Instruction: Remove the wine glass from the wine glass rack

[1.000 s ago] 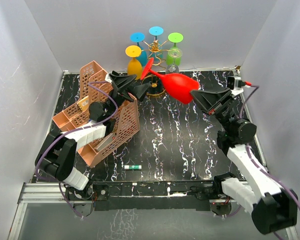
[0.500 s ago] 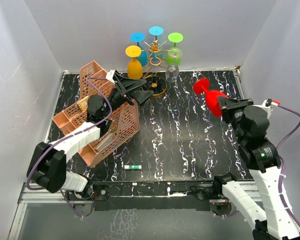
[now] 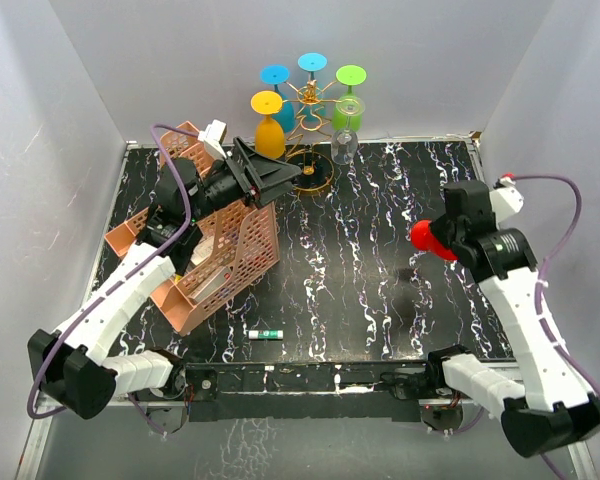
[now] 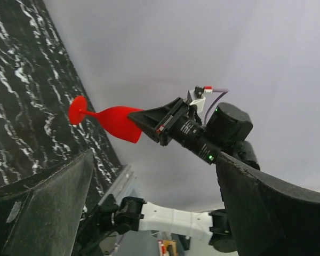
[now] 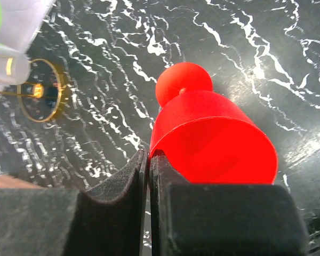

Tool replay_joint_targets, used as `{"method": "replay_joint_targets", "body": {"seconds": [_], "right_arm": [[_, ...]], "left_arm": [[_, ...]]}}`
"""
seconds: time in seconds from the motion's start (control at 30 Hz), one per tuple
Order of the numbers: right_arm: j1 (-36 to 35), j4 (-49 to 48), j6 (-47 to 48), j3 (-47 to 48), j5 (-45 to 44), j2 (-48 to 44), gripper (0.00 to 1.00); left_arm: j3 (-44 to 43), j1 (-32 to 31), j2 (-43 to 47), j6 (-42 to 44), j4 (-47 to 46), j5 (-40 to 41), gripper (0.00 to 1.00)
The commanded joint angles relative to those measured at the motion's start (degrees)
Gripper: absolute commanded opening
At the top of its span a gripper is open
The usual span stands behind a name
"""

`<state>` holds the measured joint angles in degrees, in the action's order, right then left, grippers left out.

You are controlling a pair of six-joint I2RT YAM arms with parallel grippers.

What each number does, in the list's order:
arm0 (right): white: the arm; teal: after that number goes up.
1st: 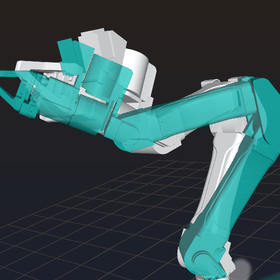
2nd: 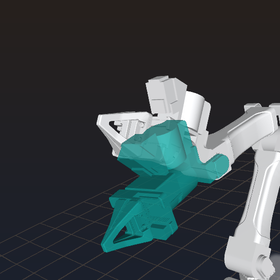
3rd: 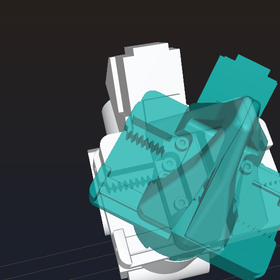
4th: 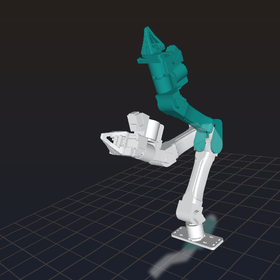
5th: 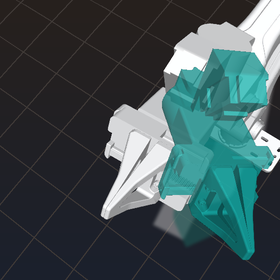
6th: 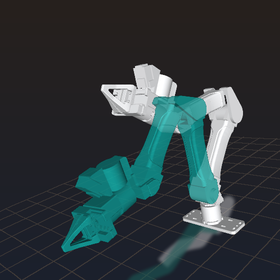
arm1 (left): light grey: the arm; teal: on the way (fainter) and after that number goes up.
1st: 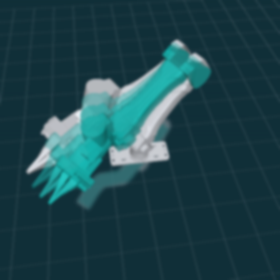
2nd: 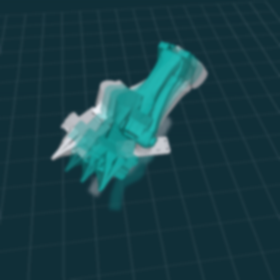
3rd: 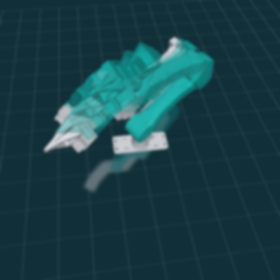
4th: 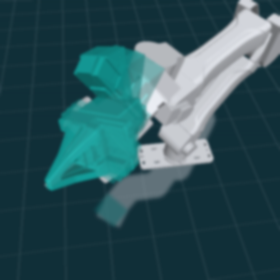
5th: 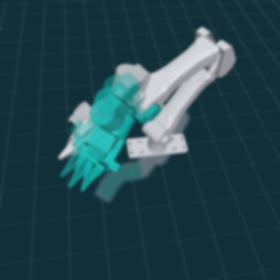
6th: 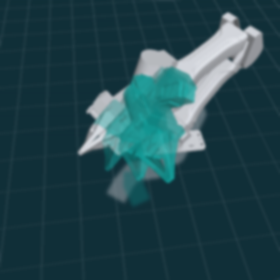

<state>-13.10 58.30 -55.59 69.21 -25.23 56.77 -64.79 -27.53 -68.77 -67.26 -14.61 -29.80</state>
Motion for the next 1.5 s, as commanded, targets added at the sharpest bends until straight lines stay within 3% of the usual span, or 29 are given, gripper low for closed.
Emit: {"method": "replay_joint_targets", "body": {"seconds": [0.0, 0.27, 0.5, 0.73, 1.2, 1.47], "right_arm": [[0.6, 0.5, 6.3, 5.5, -4.0, 6.4, 0.08], [12.4, 1.4, 14.5, 11.4, 7.2, 17.4, 0.08], [16.1, 0.7, 19.3, 16.6, 7.9, 25.5, 0.08], [18.5, -0.2, 30.9, 23.3, 16.7, 32.7, 0.08], [21.5, 0.2, 36.4, 28.1, 22.2, 40.0, 0.08], [21.8, 0.4, 38.1, 27.0, 19.7, 41.9, 0.08]], "left_arm": [[-6.8, 0.3, 2.3, 14.8, 17.3, 3.2, 0.96], [-12.0, 0.3, 4.7, 28.6, 29.4, 11.8, 0.96], [-13.9, 0.2, 5.7, 38.1, 33.9, 14.3, 0.97], [-18.3, -1.7, 6.1, 47.0, 40.0, 20.0, 0.97], [-20.2, -8.5, 5.9, 56.0, 43.4, 28.7, 0.97], [-19.5, -10.3, 7.0, 58.2, 43.8, 31.7, 0.97]]}}
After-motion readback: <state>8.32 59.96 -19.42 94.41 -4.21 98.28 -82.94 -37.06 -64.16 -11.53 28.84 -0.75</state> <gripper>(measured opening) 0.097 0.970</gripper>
